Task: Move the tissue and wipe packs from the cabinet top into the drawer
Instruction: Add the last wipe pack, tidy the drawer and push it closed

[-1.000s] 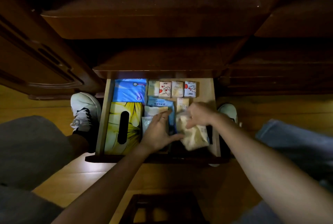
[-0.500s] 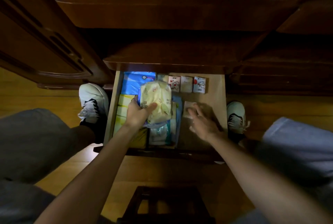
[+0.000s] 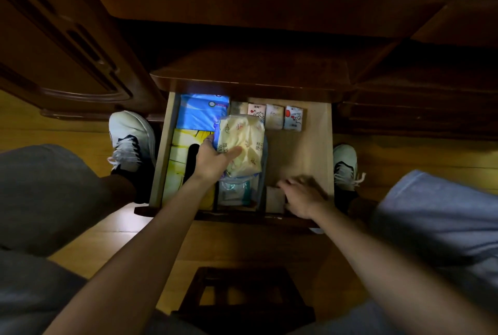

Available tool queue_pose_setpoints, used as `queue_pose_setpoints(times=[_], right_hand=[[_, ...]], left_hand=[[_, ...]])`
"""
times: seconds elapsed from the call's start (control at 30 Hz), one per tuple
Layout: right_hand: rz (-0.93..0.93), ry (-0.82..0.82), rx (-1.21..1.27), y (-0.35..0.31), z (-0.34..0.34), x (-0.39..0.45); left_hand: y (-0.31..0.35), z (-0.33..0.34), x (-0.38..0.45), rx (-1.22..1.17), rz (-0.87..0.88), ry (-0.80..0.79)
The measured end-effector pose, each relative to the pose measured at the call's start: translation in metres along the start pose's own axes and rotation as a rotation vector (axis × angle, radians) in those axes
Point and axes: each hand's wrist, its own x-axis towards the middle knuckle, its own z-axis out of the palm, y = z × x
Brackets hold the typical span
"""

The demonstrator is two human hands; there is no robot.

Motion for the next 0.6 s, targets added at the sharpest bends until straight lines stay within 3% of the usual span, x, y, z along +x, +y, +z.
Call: queue_pose_setpoints(times=[0.2, 0.33, 0.4, 0.6], right_hand=[[0.018, 0.034, -0.054, -0.002, -0.027, 0.006], [0.051, 0.383, -0.043, -0.015, -0.081, 0.038], [0.066, 0.468, 0.07, -0.02, -0.114, 0.065], [0.183, 0.333, 0.106, -0.001, -0.125, 0.125]], left_hand=[[0.002, -0.003, -0.003, 0.018, -0.004, 0.021], [0.003, -0.01, -0.004, 0.0, -0.015, 0.062], [0.005, -0.01, -0.004, -0.03, -0.01, 0.061], [0.011, -0.014, -0.002, -0.056, 0.026, 0.057]])
